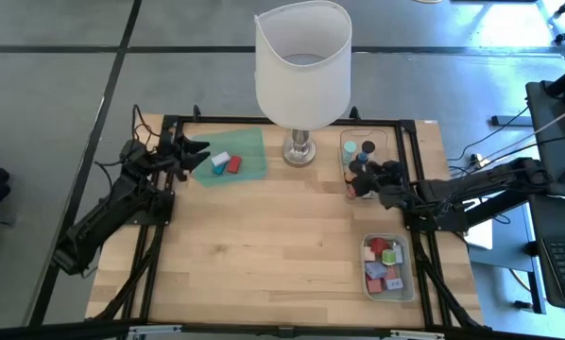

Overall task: Pick & Place Office items
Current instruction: Return to Home Position

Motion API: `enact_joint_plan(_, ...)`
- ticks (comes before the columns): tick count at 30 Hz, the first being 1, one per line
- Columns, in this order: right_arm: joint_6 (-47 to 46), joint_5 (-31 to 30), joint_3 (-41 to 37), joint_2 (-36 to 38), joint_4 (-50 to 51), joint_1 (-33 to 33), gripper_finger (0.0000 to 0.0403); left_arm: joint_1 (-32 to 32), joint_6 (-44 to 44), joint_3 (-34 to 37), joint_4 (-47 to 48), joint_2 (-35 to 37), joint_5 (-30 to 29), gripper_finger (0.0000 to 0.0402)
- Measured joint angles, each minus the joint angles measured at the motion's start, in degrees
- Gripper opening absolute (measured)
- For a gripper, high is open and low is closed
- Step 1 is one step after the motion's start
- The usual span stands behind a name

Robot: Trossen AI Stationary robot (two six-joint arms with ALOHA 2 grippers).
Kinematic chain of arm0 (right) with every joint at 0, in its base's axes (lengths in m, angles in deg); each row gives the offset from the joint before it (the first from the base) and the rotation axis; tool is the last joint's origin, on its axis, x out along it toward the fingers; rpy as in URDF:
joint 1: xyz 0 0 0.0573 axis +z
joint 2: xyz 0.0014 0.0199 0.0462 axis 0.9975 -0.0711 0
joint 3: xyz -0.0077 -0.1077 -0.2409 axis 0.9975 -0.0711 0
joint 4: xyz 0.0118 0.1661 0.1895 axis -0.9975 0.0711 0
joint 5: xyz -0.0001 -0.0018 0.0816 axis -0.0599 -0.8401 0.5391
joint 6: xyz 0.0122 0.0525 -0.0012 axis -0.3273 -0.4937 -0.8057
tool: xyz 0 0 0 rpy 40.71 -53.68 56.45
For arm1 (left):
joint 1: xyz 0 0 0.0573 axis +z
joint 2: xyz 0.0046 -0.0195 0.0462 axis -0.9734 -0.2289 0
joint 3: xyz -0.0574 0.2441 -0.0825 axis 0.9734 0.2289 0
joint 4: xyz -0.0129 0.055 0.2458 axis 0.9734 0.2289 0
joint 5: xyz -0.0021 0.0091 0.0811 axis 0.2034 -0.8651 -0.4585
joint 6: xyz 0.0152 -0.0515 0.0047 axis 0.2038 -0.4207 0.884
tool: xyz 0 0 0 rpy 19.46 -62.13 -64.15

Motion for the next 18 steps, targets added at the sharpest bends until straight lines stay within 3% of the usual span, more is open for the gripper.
enact_joint_plan(7,8.96,0.33,-3.48,-0.07,-11.73,0.0,0.0274,-0.33,4.82,0.13,2.46,0.0,-4.08,0.0226)
enact_joint_plan(12,10.14,0.91,-3.48,-0.08,-10.97,-0.02,0.0274,-0.38,1.26,6.47,-2.45,-0.07,-8.28,0.0226)
enact_joint_plan(18,12.03,1.87,-3.47,-0.07,-11.59,0.0,0.0274,-0.39,4.74,6.32,-7.63,-0.04,-9.7,0.0226)
